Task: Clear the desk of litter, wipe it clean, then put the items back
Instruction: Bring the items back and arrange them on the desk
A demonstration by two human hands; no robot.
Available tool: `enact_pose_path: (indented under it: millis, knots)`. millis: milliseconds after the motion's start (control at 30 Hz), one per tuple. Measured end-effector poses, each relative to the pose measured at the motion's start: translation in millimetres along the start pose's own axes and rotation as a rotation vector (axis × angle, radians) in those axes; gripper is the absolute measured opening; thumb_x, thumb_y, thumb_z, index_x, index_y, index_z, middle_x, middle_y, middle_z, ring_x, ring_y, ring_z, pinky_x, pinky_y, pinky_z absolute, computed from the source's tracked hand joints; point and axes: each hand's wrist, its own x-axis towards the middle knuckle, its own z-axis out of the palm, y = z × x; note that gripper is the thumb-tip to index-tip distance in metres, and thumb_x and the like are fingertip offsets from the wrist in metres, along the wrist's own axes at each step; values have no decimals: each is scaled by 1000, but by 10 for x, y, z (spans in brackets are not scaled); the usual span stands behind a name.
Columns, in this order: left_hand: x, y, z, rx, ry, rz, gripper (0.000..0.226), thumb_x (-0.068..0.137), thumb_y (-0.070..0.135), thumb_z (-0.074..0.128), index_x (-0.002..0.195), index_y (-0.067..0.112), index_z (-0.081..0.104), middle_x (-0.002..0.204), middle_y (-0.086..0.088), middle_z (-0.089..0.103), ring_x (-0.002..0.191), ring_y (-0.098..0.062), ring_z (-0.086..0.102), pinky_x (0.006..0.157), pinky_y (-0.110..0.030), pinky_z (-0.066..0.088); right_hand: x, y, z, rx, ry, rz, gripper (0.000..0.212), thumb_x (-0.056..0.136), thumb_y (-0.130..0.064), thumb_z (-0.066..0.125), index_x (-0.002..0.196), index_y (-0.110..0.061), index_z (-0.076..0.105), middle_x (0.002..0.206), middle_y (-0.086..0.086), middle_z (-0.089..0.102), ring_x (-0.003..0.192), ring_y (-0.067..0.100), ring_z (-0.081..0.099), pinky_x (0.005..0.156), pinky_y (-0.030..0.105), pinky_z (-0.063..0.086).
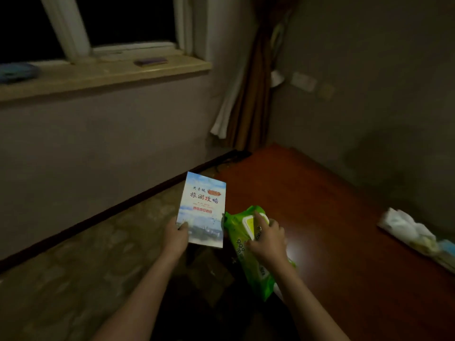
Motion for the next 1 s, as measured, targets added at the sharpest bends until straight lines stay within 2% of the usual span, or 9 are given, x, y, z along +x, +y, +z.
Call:
enact_pose_path:
  millis: [167,367,467,733,1000]
  knots:
    - [547,201,323,189,-204,83,21,99,12,45,116,5,55,106,-7,61,90,-20,57,72,-31,46,148,84,-44,48,91,197,80,82,-23,60,149,-37,21,138,12,37,124,32,34,100,42,38]
    - [830,280,749,452,-390,144,17,98,14,45,107,6,57,102,-8,59,90,-23,56,76,-36,47,84,238,-66,69,151,380,80,81,-24,63,149,-36,22,140,11,36,128,30,33,100,40,33]
    - [893,290,943,511,-441,158,18,98,14,44,105,7,58,105,-10,61,91,-23,57,74,-34,47,63,320,-64,49,163,443,81,81,-23,62,149,-37,20,144,11,32,130,31,31,104,44,32]
    - [1075,379,1409,584,-563,213,19,98,9,42,109,2,56,104,-11,57,86,-21,51,64,-26,40,260,506,-14,60,193,523,80,82,-22,61,149,-37,20,141,11,35,126,31,33,101,42,33]
    - [1204,419,1873,645,-604,221,20,99,9,43,112,0,55,109,-16,59,87,-24,51,68,-31,38,528,747,-78,53,187,530,81,83,-23,62,150,-37,18,142,12,34,127,31,32,100,40,32]
